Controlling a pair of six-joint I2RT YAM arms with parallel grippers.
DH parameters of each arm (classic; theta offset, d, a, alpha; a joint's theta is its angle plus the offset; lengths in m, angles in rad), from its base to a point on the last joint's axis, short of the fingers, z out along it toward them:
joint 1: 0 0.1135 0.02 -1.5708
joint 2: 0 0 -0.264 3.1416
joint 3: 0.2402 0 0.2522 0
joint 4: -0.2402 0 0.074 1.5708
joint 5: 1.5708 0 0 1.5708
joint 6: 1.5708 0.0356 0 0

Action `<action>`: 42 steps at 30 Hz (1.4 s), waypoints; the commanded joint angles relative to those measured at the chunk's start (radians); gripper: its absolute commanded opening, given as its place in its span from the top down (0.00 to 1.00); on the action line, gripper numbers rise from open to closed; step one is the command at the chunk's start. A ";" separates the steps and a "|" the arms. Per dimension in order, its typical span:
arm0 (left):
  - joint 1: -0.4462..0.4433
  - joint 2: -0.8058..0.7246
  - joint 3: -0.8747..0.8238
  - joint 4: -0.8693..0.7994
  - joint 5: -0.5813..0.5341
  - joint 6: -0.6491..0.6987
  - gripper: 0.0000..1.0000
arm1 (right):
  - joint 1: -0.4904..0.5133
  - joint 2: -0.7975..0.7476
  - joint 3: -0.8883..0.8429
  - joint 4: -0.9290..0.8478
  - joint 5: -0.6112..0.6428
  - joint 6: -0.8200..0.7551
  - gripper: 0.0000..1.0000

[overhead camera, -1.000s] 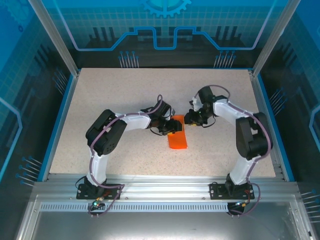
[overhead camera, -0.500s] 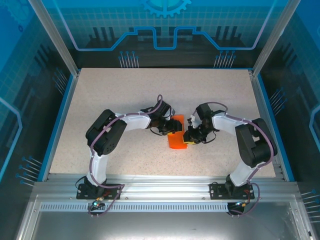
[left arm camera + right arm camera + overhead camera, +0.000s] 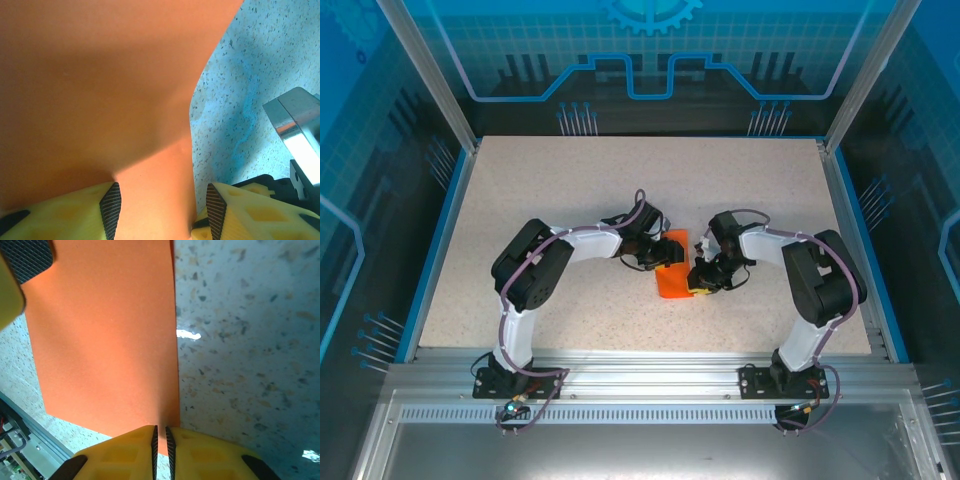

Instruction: Fold a paper plane with a square sheet of paper (fold left side to right side)

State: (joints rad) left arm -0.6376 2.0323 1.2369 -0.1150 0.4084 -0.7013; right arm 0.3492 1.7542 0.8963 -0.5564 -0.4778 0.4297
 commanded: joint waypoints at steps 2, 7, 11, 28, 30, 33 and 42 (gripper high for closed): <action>-0.006 0.003 0.001 -0.121 -0.034 0.013 0.45 | 0.018 0.039 -0.011 -0.061 0.111 0.013 0.84; 0.014 0.003 0.058 -0.146 -0.025 0.033 0.45 | 0.022 0.053 -0.011 -0.076 0.157 0.013 0.85; 0.040 0.019 0.101 -0.165 -0.022 0.050 0.44 | 0.031 0.061 -0.011 -0.089 0.199 0.012 0.85; 0.128 0.150 0.211 -0.182 0.007 0.081 0.44 | 0.047 0.079 0.003 -0.115 0.241 0.009 0.87; 0.136 0.156 0.208 -0.182 0.005 0.090 0.44 | 0.047 0.080 0.004 -0.120 0.244 0.006 0.87; 0.159 0.163 0.210 -0.183 0.008 0.100 0.44 | 0.047 0.080 0.006 -0.123 0.244 0.002 0.87; 0.247 0.235 0.340 -0.238 0.052 0.136 0.44 | 0.050 0.077 0.006 -0.123 0.237 -0.001 0.87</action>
State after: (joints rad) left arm -0.4686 2.2028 1.5280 -0.3286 0.5350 -0.6212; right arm 0.3813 1.7725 0.9379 -0.6132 -0.3992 0.4290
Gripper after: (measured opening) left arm 0.561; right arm 0.134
